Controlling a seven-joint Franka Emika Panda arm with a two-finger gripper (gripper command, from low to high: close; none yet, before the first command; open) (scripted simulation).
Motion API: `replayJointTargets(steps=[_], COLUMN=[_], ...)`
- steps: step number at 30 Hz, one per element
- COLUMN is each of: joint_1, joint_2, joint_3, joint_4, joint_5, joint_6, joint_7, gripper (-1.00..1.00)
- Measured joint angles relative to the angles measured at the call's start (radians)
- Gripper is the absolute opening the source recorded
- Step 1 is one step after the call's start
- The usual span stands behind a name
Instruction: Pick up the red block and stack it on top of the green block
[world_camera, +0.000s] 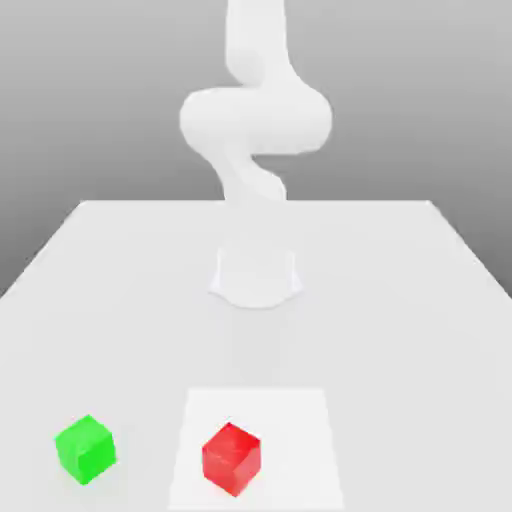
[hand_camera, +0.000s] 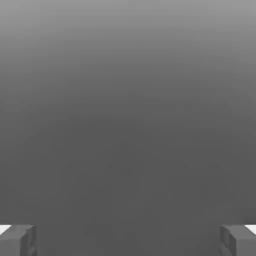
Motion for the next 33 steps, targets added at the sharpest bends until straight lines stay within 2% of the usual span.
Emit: replayJointTargets(steps=[13,18,23,28,29,33], joint_1=[-0.144,-0.166,-0.171,-0.146,-0.139,-0.139], joint_2=[0.479,0.660,0.835,1.014,1.044,1.044], joint_3=[0.103,0.106,0.106,0.072,0.062,0.062], joint_4=[-0.129,-0.179,-0.228,-0.213,-0.209,-0.209], joint_5=[-0.075,-0.085,-0.049,-0.085,-0.093,-0.094], joint_6=[0.204,0.283,0.364,0.503,0.528,0.529], joint_7=[0.328,0.440,0.516,0.562,0.568,0.569], gripper=[0.00,0.00,0.00,0.00,-1.00,-1.00])
